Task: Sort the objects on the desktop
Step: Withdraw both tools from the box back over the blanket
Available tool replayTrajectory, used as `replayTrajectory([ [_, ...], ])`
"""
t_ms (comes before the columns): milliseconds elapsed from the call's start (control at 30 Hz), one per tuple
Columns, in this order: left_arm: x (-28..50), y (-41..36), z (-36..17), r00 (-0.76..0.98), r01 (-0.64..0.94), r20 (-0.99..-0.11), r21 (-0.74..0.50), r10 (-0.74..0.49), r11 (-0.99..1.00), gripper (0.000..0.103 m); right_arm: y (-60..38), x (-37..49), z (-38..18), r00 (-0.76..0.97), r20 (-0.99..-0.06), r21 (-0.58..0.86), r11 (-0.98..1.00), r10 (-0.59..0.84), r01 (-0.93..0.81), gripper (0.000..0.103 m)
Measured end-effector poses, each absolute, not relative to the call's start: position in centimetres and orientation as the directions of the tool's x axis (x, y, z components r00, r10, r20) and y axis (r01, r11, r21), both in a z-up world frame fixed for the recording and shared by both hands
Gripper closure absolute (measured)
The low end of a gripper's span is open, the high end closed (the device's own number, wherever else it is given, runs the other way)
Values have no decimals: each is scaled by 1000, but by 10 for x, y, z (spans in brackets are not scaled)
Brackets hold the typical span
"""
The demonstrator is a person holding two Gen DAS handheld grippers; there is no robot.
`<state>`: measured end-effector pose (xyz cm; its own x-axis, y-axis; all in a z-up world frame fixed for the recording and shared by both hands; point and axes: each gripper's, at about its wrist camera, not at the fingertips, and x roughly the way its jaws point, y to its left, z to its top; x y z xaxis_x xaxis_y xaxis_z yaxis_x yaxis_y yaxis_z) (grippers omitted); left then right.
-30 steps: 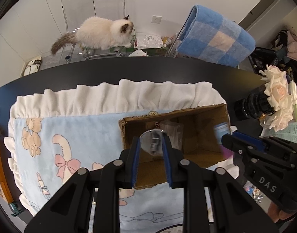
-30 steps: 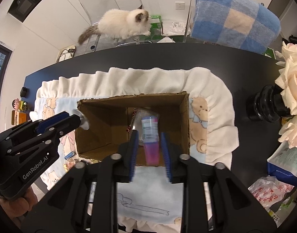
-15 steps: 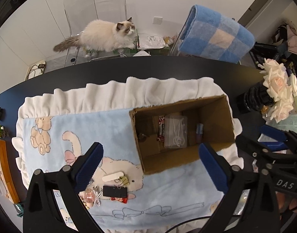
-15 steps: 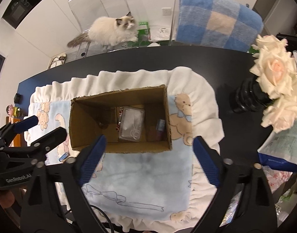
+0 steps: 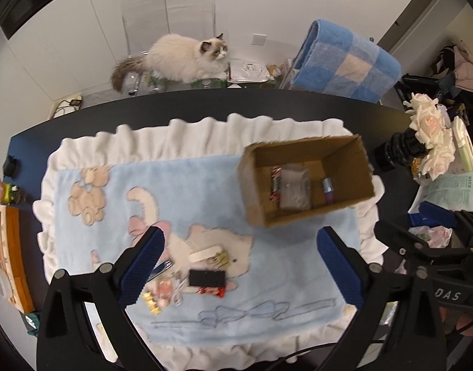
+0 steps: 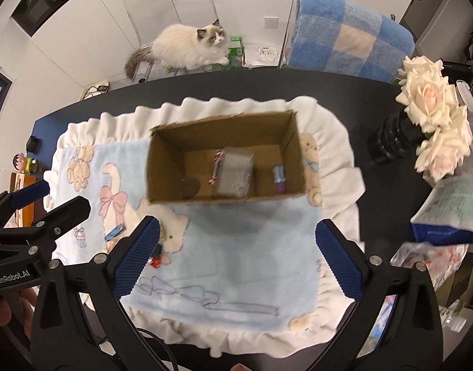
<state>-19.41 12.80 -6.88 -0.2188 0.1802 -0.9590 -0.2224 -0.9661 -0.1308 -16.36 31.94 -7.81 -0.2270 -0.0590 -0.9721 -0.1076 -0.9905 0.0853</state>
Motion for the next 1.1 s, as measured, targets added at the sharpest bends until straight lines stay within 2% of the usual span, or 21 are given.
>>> replayTrajectory([
  [467,-141,27,-82,-194,-205,-963,-145,185,-968,4,221,-105,-102,-193,-977,114,-988,-92,-104,1],
  [1100,-101,-37,-191,-118,-183,-982,-128,151,-975,4,163,-74,-211,-113,-987,126,-988,-116,-84,3],
])
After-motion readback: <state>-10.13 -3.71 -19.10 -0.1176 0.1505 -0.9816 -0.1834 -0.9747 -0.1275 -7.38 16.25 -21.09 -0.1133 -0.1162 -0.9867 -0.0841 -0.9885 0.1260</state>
